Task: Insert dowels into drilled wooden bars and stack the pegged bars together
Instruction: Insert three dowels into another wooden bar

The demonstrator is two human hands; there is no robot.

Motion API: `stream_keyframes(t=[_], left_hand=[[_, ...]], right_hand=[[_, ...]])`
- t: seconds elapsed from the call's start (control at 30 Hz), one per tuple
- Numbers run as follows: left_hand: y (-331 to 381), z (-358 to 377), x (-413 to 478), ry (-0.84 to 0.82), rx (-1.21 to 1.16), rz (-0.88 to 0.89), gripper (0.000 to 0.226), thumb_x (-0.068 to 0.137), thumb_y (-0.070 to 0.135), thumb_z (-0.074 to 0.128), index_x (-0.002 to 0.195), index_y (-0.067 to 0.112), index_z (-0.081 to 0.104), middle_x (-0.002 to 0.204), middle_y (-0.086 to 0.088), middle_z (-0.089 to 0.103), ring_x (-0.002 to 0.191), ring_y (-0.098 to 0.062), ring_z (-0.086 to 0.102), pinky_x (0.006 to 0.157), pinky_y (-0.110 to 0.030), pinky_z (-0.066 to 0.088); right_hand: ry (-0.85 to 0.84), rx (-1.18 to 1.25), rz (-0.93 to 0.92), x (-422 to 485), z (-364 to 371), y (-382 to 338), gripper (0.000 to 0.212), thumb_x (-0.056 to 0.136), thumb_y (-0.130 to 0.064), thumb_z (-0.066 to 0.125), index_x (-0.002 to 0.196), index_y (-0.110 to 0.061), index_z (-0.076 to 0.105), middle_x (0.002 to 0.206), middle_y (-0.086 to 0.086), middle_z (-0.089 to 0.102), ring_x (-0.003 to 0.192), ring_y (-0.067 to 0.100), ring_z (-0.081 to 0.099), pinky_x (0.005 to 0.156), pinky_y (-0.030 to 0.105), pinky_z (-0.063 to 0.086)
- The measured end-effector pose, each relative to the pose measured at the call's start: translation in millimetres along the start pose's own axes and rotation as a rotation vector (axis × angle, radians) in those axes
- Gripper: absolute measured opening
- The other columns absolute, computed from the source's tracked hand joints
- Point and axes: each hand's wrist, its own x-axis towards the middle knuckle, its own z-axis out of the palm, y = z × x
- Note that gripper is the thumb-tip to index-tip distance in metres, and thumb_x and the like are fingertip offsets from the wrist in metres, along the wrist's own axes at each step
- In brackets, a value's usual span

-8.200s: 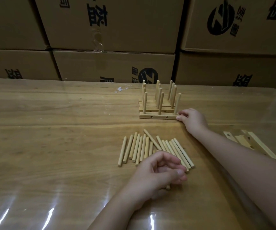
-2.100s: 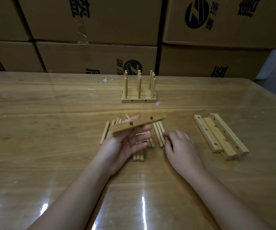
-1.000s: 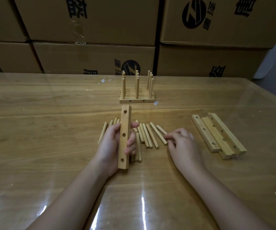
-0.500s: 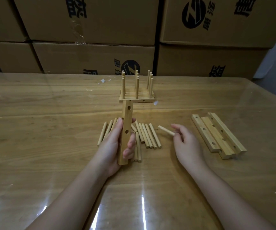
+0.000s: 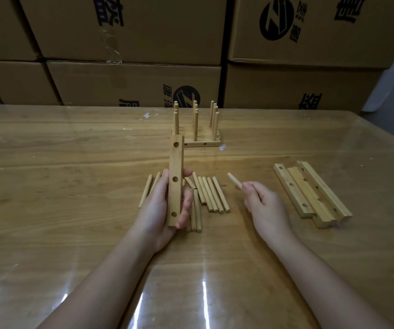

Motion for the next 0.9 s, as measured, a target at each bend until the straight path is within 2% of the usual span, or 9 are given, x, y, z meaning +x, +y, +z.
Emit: stream_keyframes(t=[0.1, 0.3, 0.43, 0.53, 0.63, 0.7, 0.77, 0.83, 0.9], left_hand=[[-0.8, -0.8, 0.6, 0.003, -0.013, -0.009, 0.043, 0.098, 0.046, 0.031, 0.104, 0.018, 0.063, 0.055, -0.001, 0.039, 0.034, -0.008, 0.032, 0.032, -0.015, 0.028], [-3.6, 0.3, 3.2, 0.026, 0.029, -0.035, 0.040, 0.093, 0.030, 0.040, 0.121, 0.005, 0.052, 0.066, -0.002, 0.052, 0.046, -0.009, 0.041, 0.037, -0.019, 0.034], [-2.9, 1.8, 0.5, 0.008, 0.056, -0.005, 0.041, 0.087, 0.033, 0.048, 0.120, 0.009, 0.050, 0.068, -0.002, 0.052, 0.046, -0.008, 0.040, 0.035, -0.018, 0.031], [-2.3, 1.1, -1.1, -0.024, 0.118, 0.017, 0.032, 0.090, 0.036, 0.047, 0.111, 0.012, 0.052, 0.067, -0.001, 0.049, 0.043, -0.007, 0.036, 0.034, -0.016, 0.027], [-3.8, -1.2, -1.1, -0.067, 0.196, 0.010, 0.026, 0.094, 0.037, 0.046, 0.096, 0.014, 0.055, 0.067, -0.001, 0.049, 0.042, -0.006, 0.035, 0.034, -0.015, 0.028], [-5.7, -2.8, 0.5, -0.084, 0.238, 0.005, 0.026, 0.094, 0.039, 0.047, 0.102, 0.017, 0.060, 0.069, -0.001, 0.049, 0.043, -0.005, 0.035, 0.035, -0.014, 0.029], [-7.1, -4.4, 1.5, -0.094, 0.259, 0.004, 0.034, 0.095, 0.039, 0.046, 0.124, 0.026, 0.057, 0.070, 0.000, 0.049, 0.044, -0.004, 0.035, 0.036, -0.014, 0.030], [-8.1, -6.3, 1.0, -0.088, 0.270, 0.003, 0.042, 0.092, 0.043, 0.050, 0.133, 0.036, 0.050, 0.070, 0.001, 0.051, 0.045, -0.004, 0.036, 0.037, -0.015, 0.031], [-8.4, -6.3, 0.6, -0.064, 0.293, 0.005, 0.046, 0.088, 0.046, 0.054, 0.133, 0.044, 0.047, 0.069, 0.001, 0.052, 0.044, -0.005, 0.036, 0.037, -0.015, 0.031]], right_hand=[[-0.003, 0.010, 0.003, 1.3, 1.6, -1.1, 0.027, 0.098, -0.030, 0.039, 0.097, -0.023, 0.065, 0.051, -0.009, 0.041, 0.044, 0.001, 0.037, 0.043, 0.017, 0.029], [-0.017, 0.091, 0.013, 0.1, 0.4, -0.4, 0.019, 0.097, -0.028, 0.041, 0.093, -0.031, 0.059, 0.043, -0.015, 0.042, 0.039, 0.001, 0.036, 0.036, 0.015, 0.028], [-0.007, 0.117, -0.002, 0.9, 1.4, 0.0, 0.016, 0.097, -0.025, 0.044, 0.099, -0.029, 0.059, 0.047, -0.014, 0.043, 0.042, 0.000, 0.038, 0.038, 0.013, 0.029], [0.008, 0.124, -0.040, 0.3, 1.0, -1.6, 0.017, 0.095, -0.028, 0.048, 0.105, -0.036, 0.059, 0.065, -0.014, 0.056, 0.057, -0.007, 0.049, 0.048, 0.008, 0.038], [0.037, 0.175, -0.052, 0.0, -0.7, -3.6, 0.020, 0.095, -0.029, 0.049, 0.107, -0.043, 0.057, 0.080, -0.034, 0.060, 0.079, -0.023, 0.050, 0.062, -0.003, 0.037], [0.043, 0.167, -0.052, -0.1, -1.5, -4.2, 0.016, 0.095, -0.032, 0.047, 0.103, -0.040, 0.058, 0.075, -0.020, 0.063, 0.070, -0.009, 0.054, 0.055, 0.004, 0.041], [0.052, 0.154, -0.043, -1.1, -1.8, -5.1, 0.018, 0.096, -0.036, 0.042, 0.093, -0.038, 0.060, 0.058, -0.008, 0.053, 0.050, 0.006, 0.045, 0.044, 0.012, 0.038], [0.053, 0.158, -0.039, -2.6, -1.3, -5.7, 0.024, 0.096, -0.040, 0.037, 0.089, -0.035, 0.059, 0.045, -0.012, 0.042, 0.042, 0.003, 0.037, 0.039, 0.014, 0.031], [0.040, 0.136, -0.058, -4.0, -0.8, -6.4, 0.026, 0.096, -0.040, 0.034, 0.088, -0.032, 0.058, 0.042, -0.013, 0.040, 0.042, 0.003, 0.037, 0.039, 0.015, 0.031]])
